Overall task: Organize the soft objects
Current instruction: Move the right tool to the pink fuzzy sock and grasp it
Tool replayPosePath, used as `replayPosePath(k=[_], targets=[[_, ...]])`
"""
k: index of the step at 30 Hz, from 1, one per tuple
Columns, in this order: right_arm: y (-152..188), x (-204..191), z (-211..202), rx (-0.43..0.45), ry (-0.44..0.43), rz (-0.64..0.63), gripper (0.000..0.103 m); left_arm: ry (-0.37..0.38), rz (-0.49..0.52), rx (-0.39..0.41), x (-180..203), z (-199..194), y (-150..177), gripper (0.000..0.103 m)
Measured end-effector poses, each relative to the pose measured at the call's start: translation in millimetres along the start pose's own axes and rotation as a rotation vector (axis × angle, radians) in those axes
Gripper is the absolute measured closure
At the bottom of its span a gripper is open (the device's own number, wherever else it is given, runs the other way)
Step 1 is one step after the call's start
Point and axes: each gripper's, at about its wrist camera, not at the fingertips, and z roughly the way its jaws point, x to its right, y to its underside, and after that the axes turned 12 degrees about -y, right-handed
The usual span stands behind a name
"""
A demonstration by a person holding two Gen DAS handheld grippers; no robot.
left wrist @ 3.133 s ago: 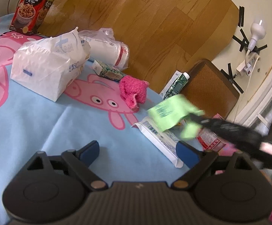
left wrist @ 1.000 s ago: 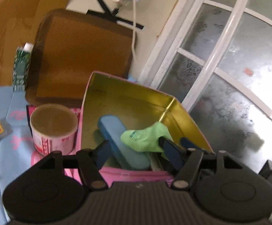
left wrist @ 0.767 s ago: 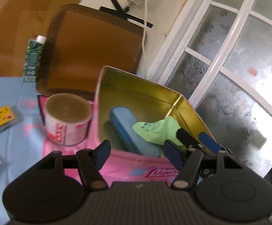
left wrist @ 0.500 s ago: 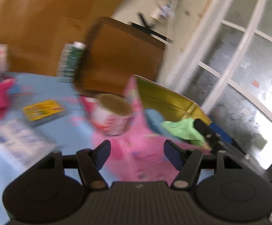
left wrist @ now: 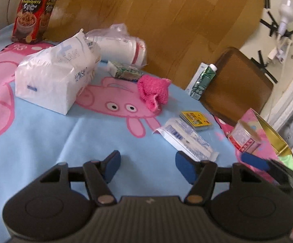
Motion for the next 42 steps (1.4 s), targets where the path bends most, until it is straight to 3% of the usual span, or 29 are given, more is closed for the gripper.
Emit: replayPosePath(k=[4, 9, 16, 19, 23, 32, 38, 39, 40, 41, 42], targets=[[-9, 4, 30, -0.072, -0.011, -0.010, 0.015, -0.038, 0.093, 0.043, 17, 1, 7, 0.036], [-6, 4, 50, -0.161, 0.004, 0.007, 0.014, 0.001, 0.063, 0.040, 10, 0, 8, 0.036], [-3, 7, 39, -0.121, 0.003, 0.017, 0.014, -0.003, 0.030, 0.051, 5, -3, 9, 0.034], [-9, 10, 29, -0.041, 0.011, 0.031, 0.014, -0.005, -0.053, 0.071, -9, -6, 8, 0.027], [-31, 14, 35, 0.017, 0.026, 0.086, 0.014, 0.026, -0.146, 0.070, -26, -5, 7, 0.027], [-76, 12, 111, -0.040, 0.004, 0.203, 0.015, 0.042, -0.159, 0.069, -28, -6, 6, 0.027], [-91, 18, 156, -0.125, 0.059, 0.194, 0.016, 0.054, -0.172, 0.070, -31, -5, 7, 0.027], [-91, 21, 163, -0.143, 0.062, 0.193, 0.023, 0.058, -0.176, 0.069, -32, -5, 7, 0.027], [-91, 23, 169, -0.164, 0.056, 0.193, 0.044, 0.063, -0.181, 0.069, -33, -5, 7, 0.027], [-90, 26, 176, -0.194, 0.034, 0.197, 0.055, 0.067, -0.184, 0.068, -34, -5, 7, 0.026], [-89, 27, 178, -0.210, 0.013, 0.206, 0.055, 0.071, -0.187, 0.068, -35, -5, 8, 0.026]])
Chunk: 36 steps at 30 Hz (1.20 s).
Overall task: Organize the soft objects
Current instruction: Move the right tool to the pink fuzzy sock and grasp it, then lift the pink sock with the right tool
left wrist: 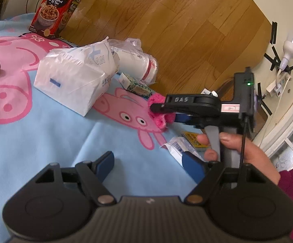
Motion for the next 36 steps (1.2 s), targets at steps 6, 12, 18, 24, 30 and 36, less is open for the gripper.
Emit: replayPosePath(k=[6, 12, 18, 24, 30, 36], targets=[[12, -21, -49, 0.126, -0.005, -0.106, 0.055, 0.023, -0.025, -0.007, -5, 0, -1, 0.026], [65, -17, -138, 0.208, -0.075, -0.152, 0.055, 0.039, -0.039, -0.013, -8, 0, -2, 0.024], [130, -21, -172, 0.140, -0.208, -0.098, 0.055, 0.035, -0.024, -0.015, -5, 1, -2, 0.021], [163, -45, -148, 0.065, -0.166, -0.183, 0.050, 0.038, -0.005, -0.020, -2, 3, -3, 0.015], [178, -53, -151, 0.092, -0.113, -0.273, 0.027, 0.109, -0.004, -0.038, 0, -9, 2, 0.000], [181, -47, -152, 0.101, -0.120, -0.251, 0.026, 0.182, 0.095, -0.062, 31, -28, 13, 0.000]])
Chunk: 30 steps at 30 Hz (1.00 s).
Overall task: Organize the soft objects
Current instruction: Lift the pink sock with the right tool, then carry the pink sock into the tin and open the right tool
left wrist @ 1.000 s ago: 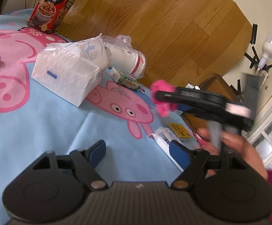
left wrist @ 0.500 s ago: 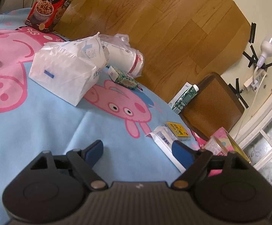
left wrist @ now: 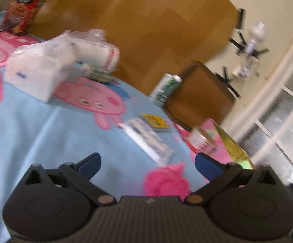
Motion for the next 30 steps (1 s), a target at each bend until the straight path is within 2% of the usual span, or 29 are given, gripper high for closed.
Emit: replayPosePath(k=[6, 10, 18, 27, 30], targets=[[3, -6, -2, 0.012, 0.008, 0.001, 0.024, 0.047, 0.096, -0.001, 28, -6, 6, 0.000], [3, -5, -2, 0.012, 0.009, 0.001, 0.024, 0.041, 0.097, -0.043, 30, 3, 11, 0.000], [4, -4, -2, 0.008, 0.006, 0.009, 0.023, 0.037, 0.130, -0.058, 32, 6, 14, 0.000], [2, -1, -2, 0.022, 0.012, 0.035, 0.023, 0.019, 0.115, -0.087, 28, 12, 15, 0.000], [0, 2, 0, 0.024, 0.011, 0.048, 0.024, 0.011, 0.121, -0.112, 29, 15, 18, 0.007]])
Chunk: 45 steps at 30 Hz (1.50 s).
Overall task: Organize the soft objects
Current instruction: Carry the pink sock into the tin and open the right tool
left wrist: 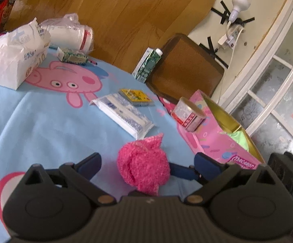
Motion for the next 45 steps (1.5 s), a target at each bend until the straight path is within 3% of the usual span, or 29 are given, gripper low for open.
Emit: replayPosePath(k=[2, 3, 7, 12, 20, 25, 29, 35, 37, 41, 45], targets=[[-1, -2, 2, -0.003, -0.014, -0.010, 0.042, 0.001, 0.005, -0.045, 1, 6, 2, 0.029], [-1, -5, 4, -0.008, -0.015, -0.020, 0.057, 0.011, -0.003, -0.069, 1, 9, 3, 0.035], [1, -8, -1, 0.019, 0.023, -0.036, 0.062, 0.001, 0.007, -0.064, 8, 6, 2, 0.043], [-3, 0, -33, 0.126, 0.072, -0.034, 0.062, 0.064, 0.073, -0.035, 42, 2, -17, 0.043], [-7, 37, -105, 0.301, 0.282, -0.037, 0.062, 0.172, 0.266, 0.003, 149, 28, -40, 0.043], [-3, 68, -147, 0.363, 0.421, -0.008, 0.062, 0.251, 0.341, -0.029, 214, 59, -41, 0.043], [4, 91, -167, 0.384, 0.507, 0.033, 0.062, 0.259, 0.373, -0.052, 247, 82, -32, 0.041], [18, 125, -173, 0.351, 0.700, 0.125, 0.049, 0.205, 0.341, -0.055, 250, 100, -29, 0.036], [24, 131, -180, 0.379, 0.701, 0.165, 0.043, 0.190, 0.310, -0.062, 239, 101, -31, 0.036], [28, 127, -188, 0.415, 0.714, 0.188, 0.042, 0.172, 0.274, -0.045, 218, 93, -36, 0.036], [24, 109, -185, 0.432, 0.723, 0.130, 0.042, 0.149, 0.254, -0.009, 193, 77, -36, 0.033]])
